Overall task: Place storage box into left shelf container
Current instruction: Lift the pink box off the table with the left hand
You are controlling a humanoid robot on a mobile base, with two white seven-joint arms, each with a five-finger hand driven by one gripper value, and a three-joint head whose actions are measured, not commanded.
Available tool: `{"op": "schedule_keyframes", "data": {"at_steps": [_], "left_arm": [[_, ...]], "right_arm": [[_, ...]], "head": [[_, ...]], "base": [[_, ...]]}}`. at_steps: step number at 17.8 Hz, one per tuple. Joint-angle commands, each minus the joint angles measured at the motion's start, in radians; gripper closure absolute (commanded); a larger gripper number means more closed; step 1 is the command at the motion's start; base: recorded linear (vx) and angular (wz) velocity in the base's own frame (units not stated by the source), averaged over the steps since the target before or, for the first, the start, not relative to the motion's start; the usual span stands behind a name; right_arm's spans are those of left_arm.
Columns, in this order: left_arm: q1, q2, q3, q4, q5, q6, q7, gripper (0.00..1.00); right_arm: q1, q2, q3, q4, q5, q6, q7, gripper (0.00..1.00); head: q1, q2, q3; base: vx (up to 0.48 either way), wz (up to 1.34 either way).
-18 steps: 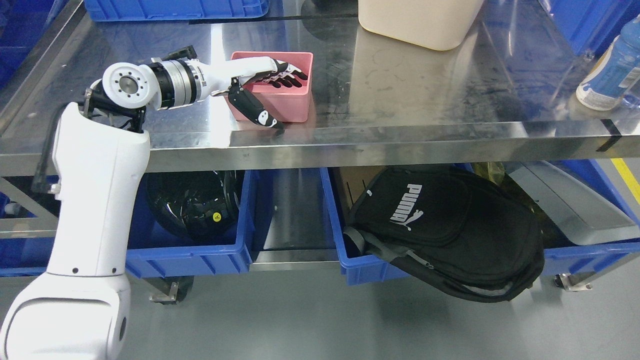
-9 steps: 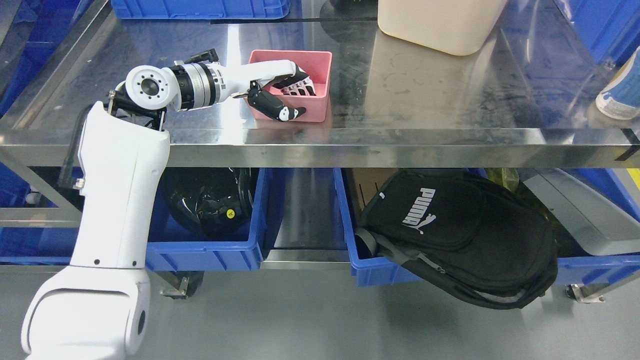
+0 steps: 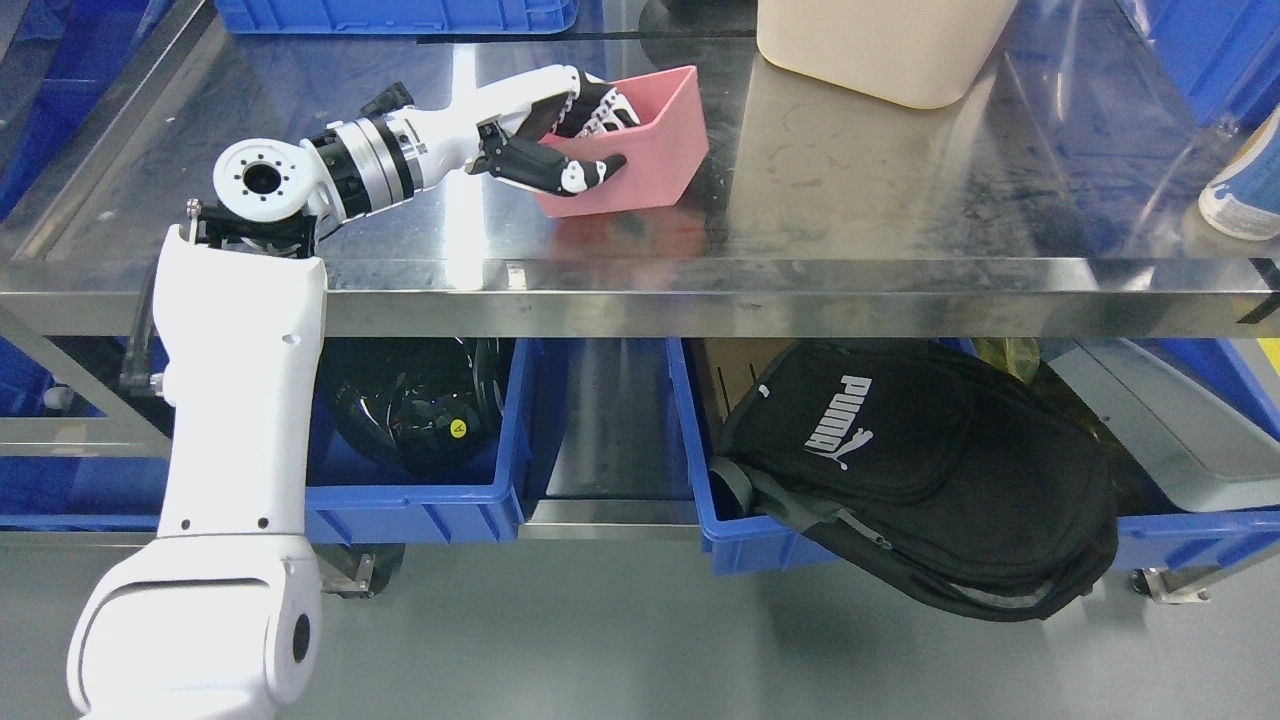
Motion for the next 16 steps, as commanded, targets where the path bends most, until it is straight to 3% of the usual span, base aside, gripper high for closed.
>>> {"op": "schedule_keyframes", "data": {"at_steps": [1,5,10,14,16], "left_arm": [[0.000,-0.008,0.105,0.006,0.306,-0.002,0.016,1.00],[0.032,-0.008,0.098,-0.101,0.519,-0.004,0.037,1.00],[0.248,-0.008,0.041,-0.453,0.626,-0.036,0.249,0.99],[0.462,-0.008,-0.103,-0.652,0.626,-0.194,0.462,0.98],[0.562,-0.008,-0.210,-0.652,0.624,-0.348,0.557,0.98]], "right_arm": [[0.009,-0.017,-0.005,-0.017,0.002,0.000,0.001,0.00],[0.009,-0.017,-0.005,-0.017,0.002,0.000,0.001,0.00],[0.009,-0.017,-0.005,-0.017,0.002,0.000,0.001,0.00],[0.009,-0.017,-0.005,-0.017,0.002,0.000,0.001,0.00],[0.009,-0.017,-0.005,-0.017,0.002,0.000,0.001,0.00]], "head": [[0.0000,0.000,0.000],[0.0000,0.000,0.000],[0.0000,0.000,0.000],[0.0000,0.000,0.000],[0.0000,0.000,0.000]], "base": [[0.009,-0.07],[-0.002,-0.01],[0.000,0.00],[0.000,0.00],[0.001,0.03]]}}
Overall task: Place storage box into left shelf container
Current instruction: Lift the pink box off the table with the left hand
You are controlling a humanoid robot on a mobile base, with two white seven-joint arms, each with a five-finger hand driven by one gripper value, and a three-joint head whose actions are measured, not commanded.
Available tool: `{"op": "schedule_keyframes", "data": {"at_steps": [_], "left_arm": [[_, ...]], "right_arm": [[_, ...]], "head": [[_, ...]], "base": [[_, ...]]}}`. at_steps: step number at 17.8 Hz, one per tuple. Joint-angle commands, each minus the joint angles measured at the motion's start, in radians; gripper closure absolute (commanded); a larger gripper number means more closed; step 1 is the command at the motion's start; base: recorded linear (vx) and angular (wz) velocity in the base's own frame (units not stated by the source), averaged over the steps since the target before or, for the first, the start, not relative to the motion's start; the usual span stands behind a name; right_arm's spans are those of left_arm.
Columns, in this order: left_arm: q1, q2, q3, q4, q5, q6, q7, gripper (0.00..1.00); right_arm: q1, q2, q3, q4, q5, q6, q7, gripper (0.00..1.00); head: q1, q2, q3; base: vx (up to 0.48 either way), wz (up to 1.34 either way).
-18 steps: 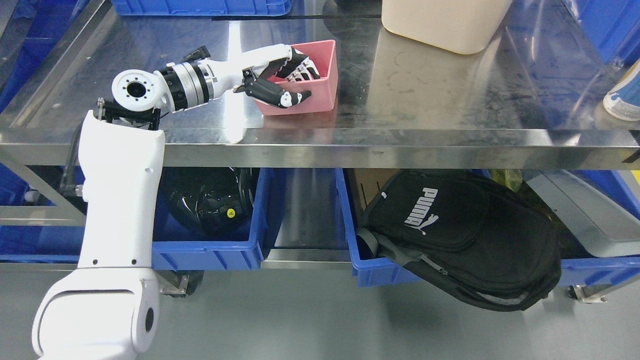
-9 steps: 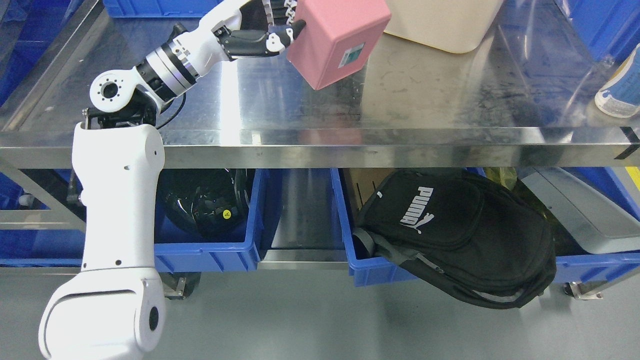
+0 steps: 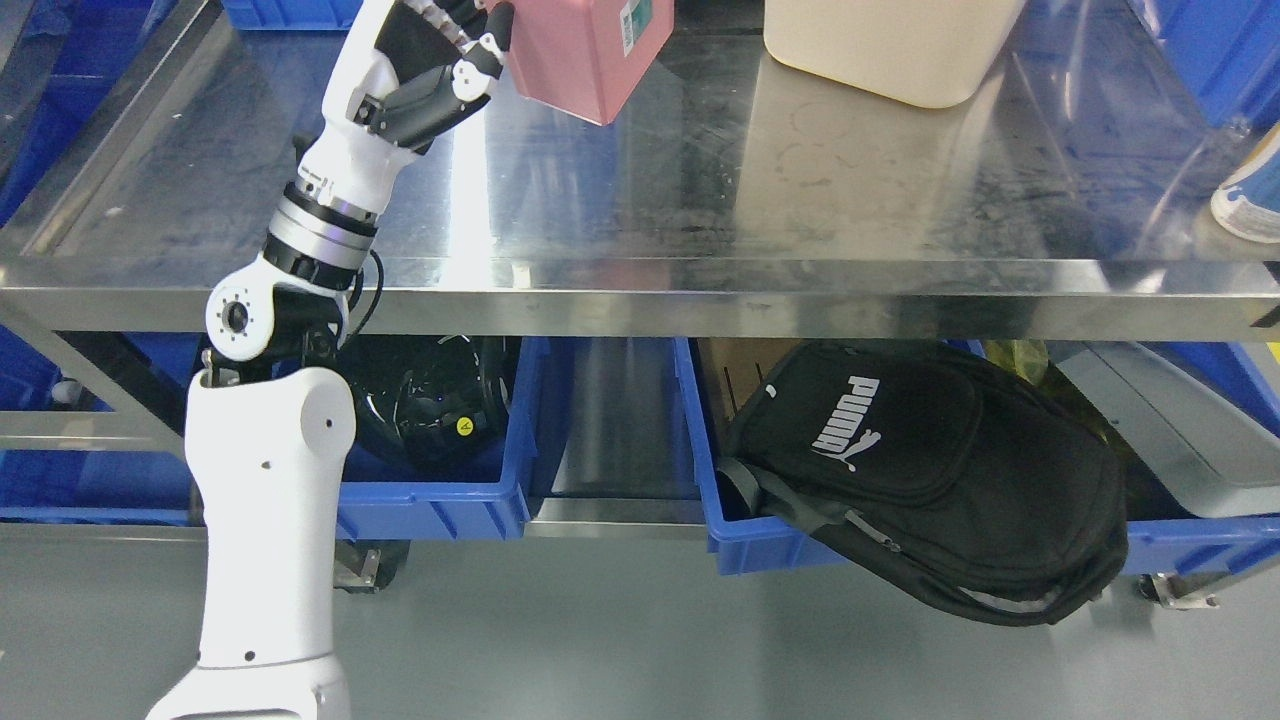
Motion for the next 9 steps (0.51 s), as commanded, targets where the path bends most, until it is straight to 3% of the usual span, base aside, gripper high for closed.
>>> {"op": "schedule_keyframes", "data": {"at_steps": [1,5,9], "left_arm": [[0.281,0.012,-0.249,-0.322,0.043,-0.197,0.144,0.98],[0.366,0.012,-0.281,-0.322,0.042,-0.294,0.146,0.98],[0.441,0.012,-0.281,-0.322,0.042,-0.340,0.134,0.98]], "right_arm": [[0.009,-0.017,-0.005,-0.017,0.002,-0.001,0.001,0.00],[0.009,-0.017,-0.005,-0.017,0.002,-0.001,0.001,0.00],[0.009,-0.017,-0.005,-0.017,0.002,-0.001,0.001,0.00]], "head": [[0.0000,0.000,0.000],[0.0000,0.000,0.000],[0.0000,0.000,0.000]], "base": [[0.026,0.18],[0.091,0.57],[0.155,1.09]]}}
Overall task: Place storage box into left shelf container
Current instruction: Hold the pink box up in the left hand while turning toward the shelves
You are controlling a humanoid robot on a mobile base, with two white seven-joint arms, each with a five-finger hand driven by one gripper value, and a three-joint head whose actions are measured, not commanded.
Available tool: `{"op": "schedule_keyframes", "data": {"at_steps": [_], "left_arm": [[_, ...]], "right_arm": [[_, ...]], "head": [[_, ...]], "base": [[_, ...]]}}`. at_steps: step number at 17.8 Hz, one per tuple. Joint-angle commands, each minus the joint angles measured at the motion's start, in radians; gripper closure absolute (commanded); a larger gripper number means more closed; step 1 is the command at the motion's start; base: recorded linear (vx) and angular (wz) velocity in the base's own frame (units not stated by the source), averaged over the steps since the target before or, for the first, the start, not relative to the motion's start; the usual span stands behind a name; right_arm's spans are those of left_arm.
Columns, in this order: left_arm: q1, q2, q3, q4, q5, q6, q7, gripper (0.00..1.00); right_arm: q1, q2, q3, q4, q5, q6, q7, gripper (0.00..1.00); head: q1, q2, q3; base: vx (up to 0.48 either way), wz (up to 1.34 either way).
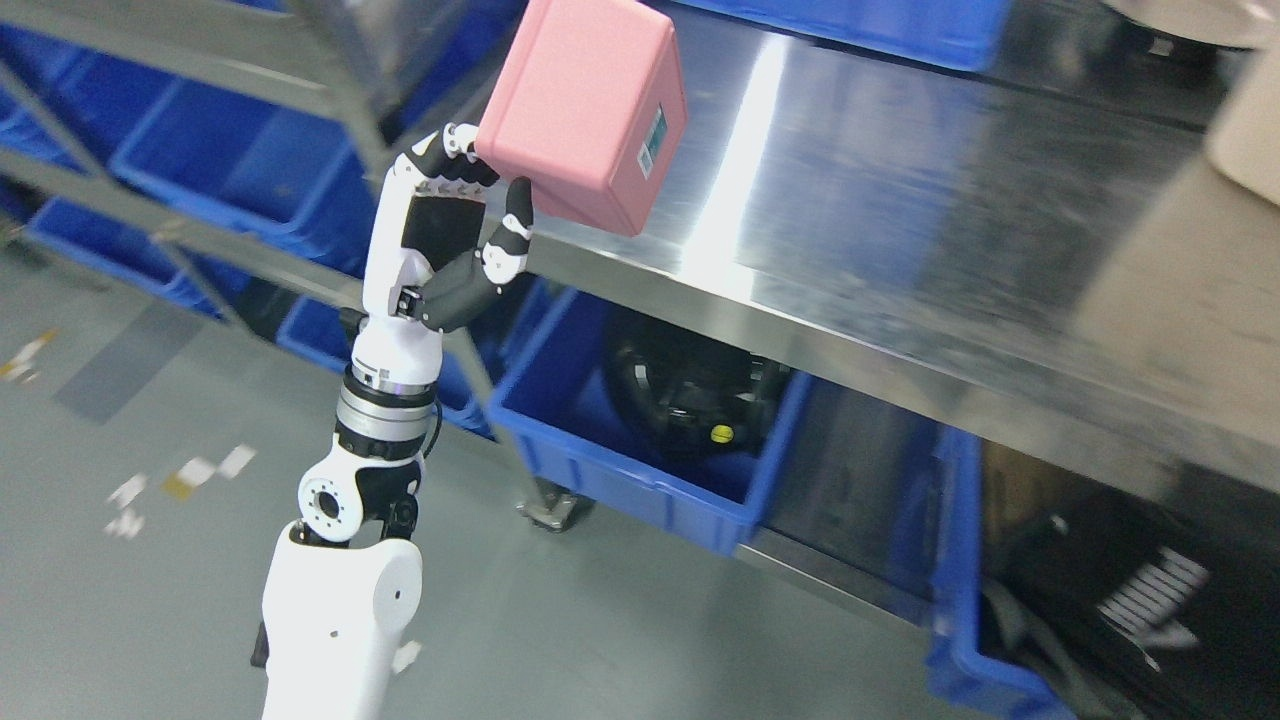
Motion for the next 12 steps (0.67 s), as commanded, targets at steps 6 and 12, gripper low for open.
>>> {"op": "schedule_keyframes", "data": {"at_steps": [6,12], "left_arm": [[0.212,0.015,-0.092,-0.126,0.006,-0.083,-0.006,0.98],[0.263,0.015,-0.075,-0.126,0.006,-0.108,-0.006,0.98]], "right_arm": [[0.009,-0.017,-0.005,-0.017,0.002,-0.001,0.003,0.00],[0.009,-0.017,-0.005,-0.017,0.002,-0.001,0.003,0.00]], "head": [[0.0000,0.000,0.000],[0.0000,0.000,0.000]], "base": [[0.250,1.71],[0.320,1.19]]}}
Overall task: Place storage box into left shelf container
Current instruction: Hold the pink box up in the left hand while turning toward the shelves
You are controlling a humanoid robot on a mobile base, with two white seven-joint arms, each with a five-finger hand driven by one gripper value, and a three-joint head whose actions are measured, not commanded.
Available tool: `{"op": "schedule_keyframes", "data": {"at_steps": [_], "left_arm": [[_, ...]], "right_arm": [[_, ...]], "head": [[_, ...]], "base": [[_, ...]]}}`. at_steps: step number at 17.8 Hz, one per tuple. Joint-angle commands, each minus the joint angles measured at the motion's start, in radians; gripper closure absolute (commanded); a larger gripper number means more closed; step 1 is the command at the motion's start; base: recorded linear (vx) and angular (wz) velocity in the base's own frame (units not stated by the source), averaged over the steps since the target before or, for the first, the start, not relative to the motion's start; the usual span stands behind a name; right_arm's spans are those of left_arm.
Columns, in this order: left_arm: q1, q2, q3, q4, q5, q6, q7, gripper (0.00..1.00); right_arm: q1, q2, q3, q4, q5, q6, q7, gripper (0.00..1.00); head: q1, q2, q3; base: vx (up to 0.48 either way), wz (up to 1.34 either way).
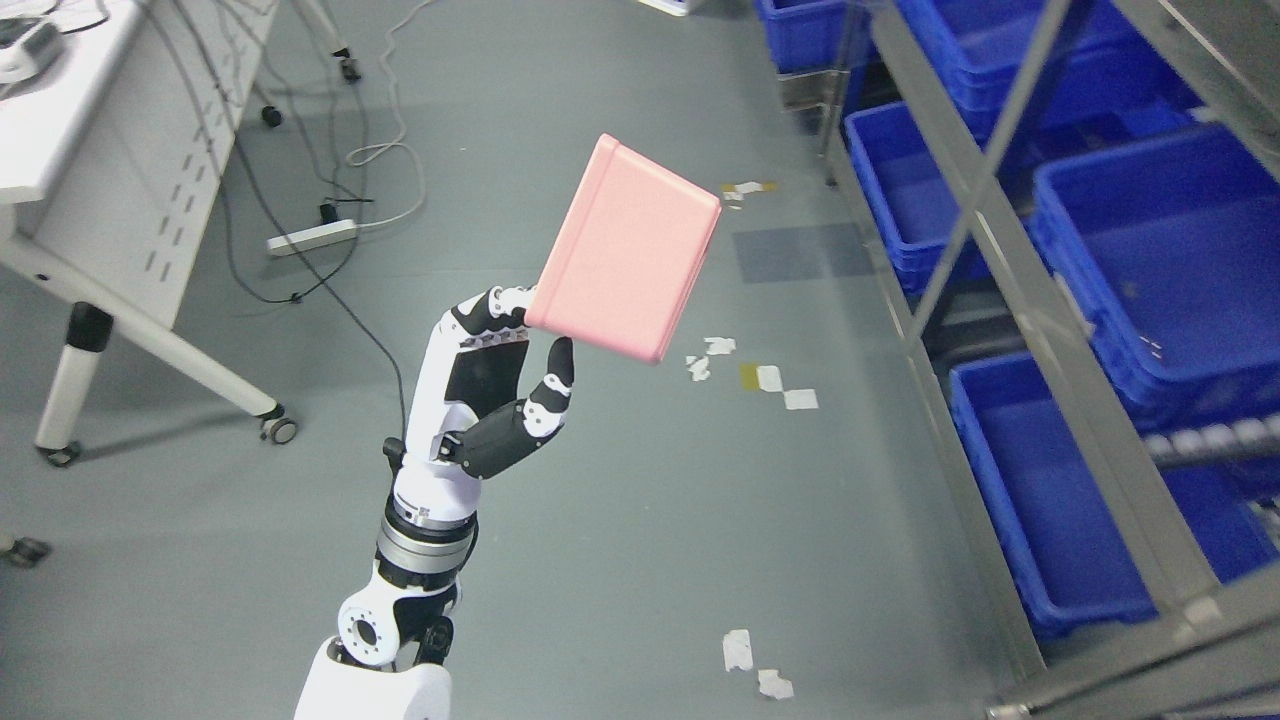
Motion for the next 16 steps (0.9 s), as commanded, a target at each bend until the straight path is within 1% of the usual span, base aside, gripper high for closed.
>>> {"op": "schedule_keyframes", "data": {"at_steps": [1,6,16], "left_arm": [[0.049,0.017,-0.010,-0.034,0.000,-0.006,0.000,0.98],[0.058,0.017,-0.010,-0.034,0.000,-0.008,0.000,0.98],[0.083,0.017,-0.019,-0.034,0.000,-0.017,-0.002,0.98]], "right_arm": [[0.009,-0.017,-0.005,-0.017,0.002,0.000,-0.009,0.00],[0.009,-0.017,-0.005,-0.017,0.002,0.000,-0.009,0.00],[0.009,-0.017,-0.005,-0.017,0.002,0.000,-0.009,0.00]], "head": [[0.0000,0.000,0.000],[0.0000,0.000,0.000],[0.0000,0.000,0.000]], "base": [[0.367,0.70],[0.410,0.44],[0.477,-0.11]]}}
